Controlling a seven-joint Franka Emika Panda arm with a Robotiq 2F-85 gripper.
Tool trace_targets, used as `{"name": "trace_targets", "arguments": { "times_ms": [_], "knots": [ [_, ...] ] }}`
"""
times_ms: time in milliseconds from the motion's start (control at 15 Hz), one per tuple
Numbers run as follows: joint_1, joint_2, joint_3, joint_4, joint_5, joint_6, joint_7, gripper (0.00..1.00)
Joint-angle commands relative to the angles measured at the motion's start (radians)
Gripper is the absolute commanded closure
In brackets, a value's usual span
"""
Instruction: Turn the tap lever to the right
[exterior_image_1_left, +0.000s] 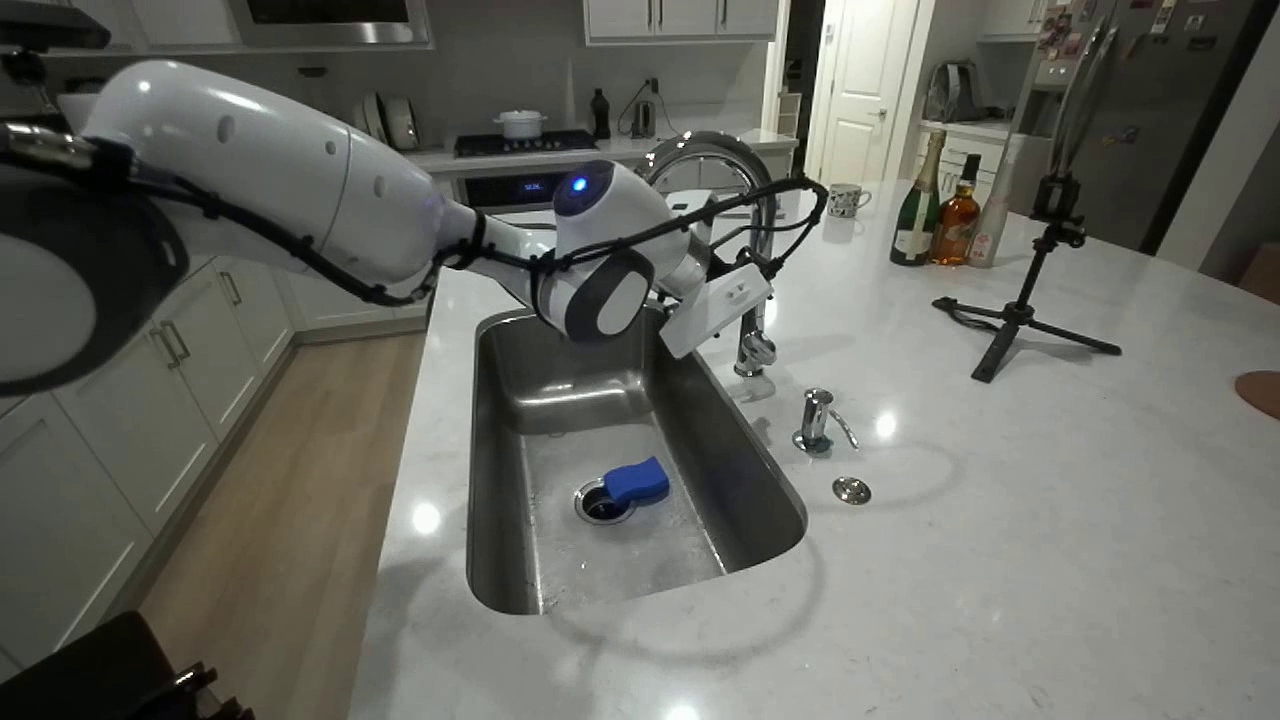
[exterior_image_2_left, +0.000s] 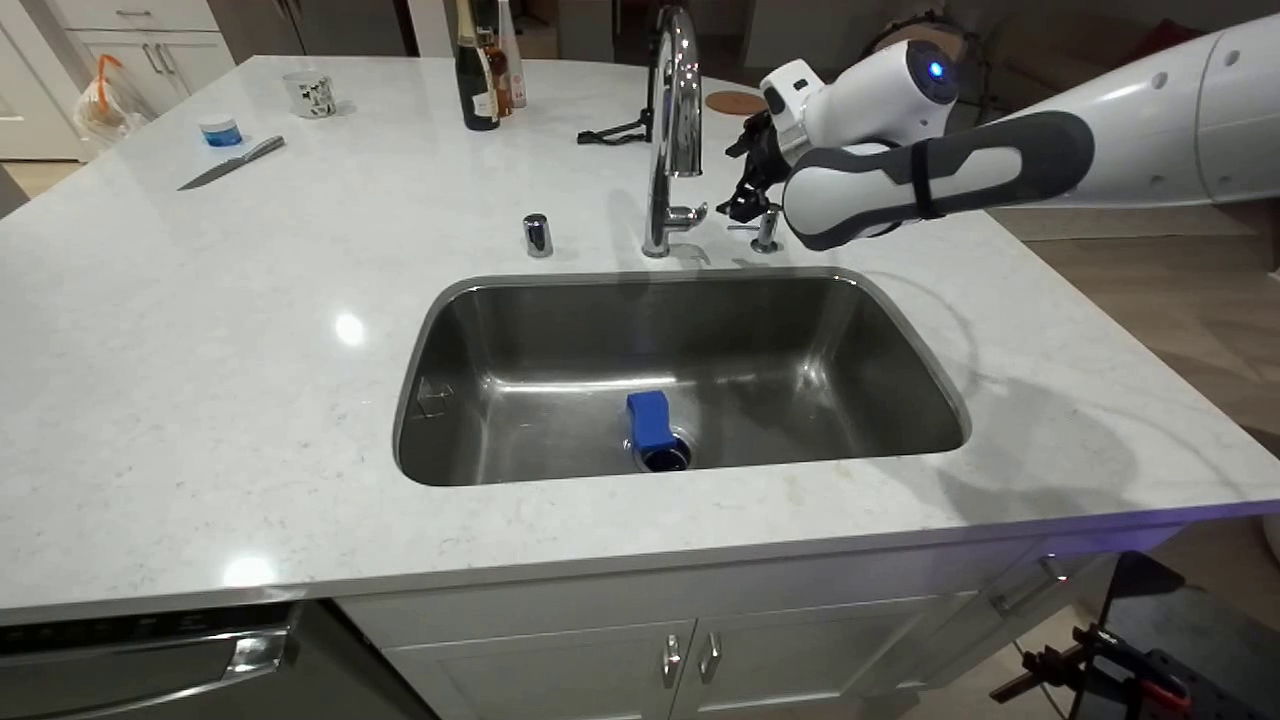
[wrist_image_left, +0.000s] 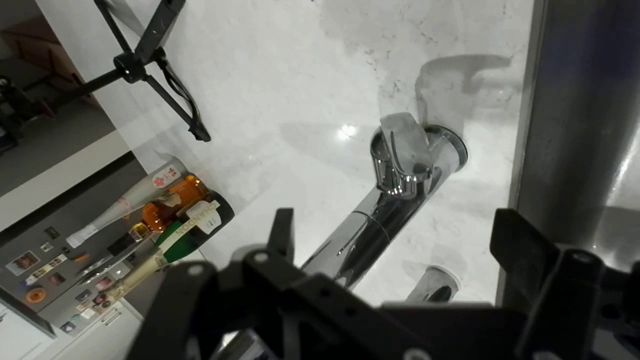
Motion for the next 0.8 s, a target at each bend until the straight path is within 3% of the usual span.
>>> {"name": "trace_targets", "arguments": {
  "times_ms": [0, 467, 733],
  "knots": [
    [-0.049, 0.099, 0.062, 0.165, -0.014, -0.081, -0.087, 0.00],
    [-0.077, 0.206, 0.147, 0.284, -0.014, -0.107, -0.218, 0.00],
    [-0.071, 0.257, 0.152, 0.347, -0.019, -0.105, -0.259, 0.00]
  ]
}}
